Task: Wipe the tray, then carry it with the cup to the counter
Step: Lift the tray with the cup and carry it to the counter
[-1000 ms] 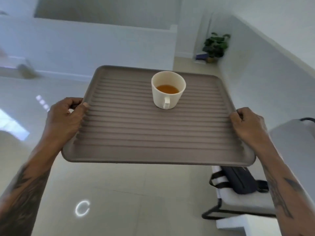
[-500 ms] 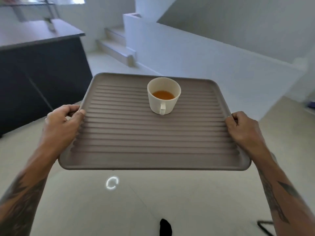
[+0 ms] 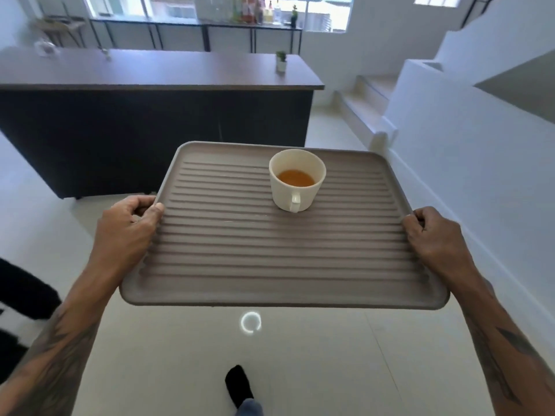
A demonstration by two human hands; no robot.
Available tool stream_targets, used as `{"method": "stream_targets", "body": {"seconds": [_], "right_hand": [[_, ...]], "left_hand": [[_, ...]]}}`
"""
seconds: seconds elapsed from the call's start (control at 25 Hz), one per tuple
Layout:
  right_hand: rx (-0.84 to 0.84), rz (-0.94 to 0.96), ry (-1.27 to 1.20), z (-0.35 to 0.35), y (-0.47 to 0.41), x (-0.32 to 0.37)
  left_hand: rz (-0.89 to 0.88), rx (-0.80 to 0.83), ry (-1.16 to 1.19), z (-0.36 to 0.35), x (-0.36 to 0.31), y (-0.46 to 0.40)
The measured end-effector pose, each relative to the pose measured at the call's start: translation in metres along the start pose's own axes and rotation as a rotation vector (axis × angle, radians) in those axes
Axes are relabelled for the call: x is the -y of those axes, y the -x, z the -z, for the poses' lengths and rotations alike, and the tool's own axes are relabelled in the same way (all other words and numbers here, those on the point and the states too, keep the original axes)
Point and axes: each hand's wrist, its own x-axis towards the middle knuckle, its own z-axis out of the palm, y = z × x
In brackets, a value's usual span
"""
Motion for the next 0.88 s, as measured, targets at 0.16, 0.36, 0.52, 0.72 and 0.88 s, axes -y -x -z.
{"method": "stream_targets", "body": {"seconds": [0.16, 0.36, 0.52, 0.72, 0.88], "right_hand": [[0.05, 0.024, -0.054, -0.069, -0.097, 0.043], [0.092, 0.131, -0.098, -0.131, -0.212, 0.11], [0.106, 0.229, -0.085, -0.173, -0.305, 0.145], [0.111, 0.283, -0.091, -0.24, -0.447, 0.174], [0.168, 0.332, -0.09, -0.281, -0.562, 0.207]], "left_hand": [[0.034, -0.058, -0.026, 0.001, 0.024, -0.088], [0.054, -0.111, -0.02, -0.008, 0.033, -0.218], [0.023, -0.153, -0.023, -0.029, 0.044, -0.31], [0.045, -0.204, -0.031, -0.078, 0.062, -0.435], [0.068, -0.246, -0.031, -0.111, 0.061, -0.531]]}}
